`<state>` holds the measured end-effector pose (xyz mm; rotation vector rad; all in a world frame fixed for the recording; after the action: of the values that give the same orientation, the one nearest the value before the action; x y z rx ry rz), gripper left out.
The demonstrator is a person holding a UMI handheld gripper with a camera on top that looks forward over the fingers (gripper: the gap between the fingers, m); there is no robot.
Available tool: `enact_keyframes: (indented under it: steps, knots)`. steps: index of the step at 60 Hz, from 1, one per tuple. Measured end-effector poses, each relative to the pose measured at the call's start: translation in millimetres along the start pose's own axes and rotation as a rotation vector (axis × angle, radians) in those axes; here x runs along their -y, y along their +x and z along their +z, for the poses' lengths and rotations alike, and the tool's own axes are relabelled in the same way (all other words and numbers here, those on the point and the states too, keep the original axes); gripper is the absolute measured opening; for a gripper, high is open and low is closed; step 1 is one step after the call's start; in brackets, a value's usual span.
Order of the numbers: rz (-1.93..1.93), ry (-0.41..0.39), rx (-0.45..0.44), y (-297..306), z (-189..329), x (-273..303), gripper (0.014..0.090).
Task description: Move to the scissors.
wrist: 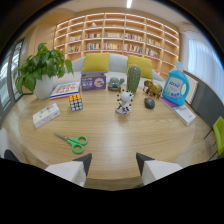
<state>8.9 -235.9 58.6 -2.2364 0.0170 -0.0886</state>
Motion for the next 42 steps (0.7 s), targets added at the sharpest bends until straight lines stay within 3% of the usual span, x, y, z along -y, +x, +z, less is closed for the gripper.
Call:
enact_keyframes:
  steps: [9,23,42]
  knots:
    - [-0.003,0.003,0.010,-12.5,-10.9,-2.6,0.0841]
    - [0.013,-0.004,0.070,-82.7,-21.5,-8.3,0.0835]
    - [0.004,-0.040,0.068,-138.4,41.3,2.3,0.0844]
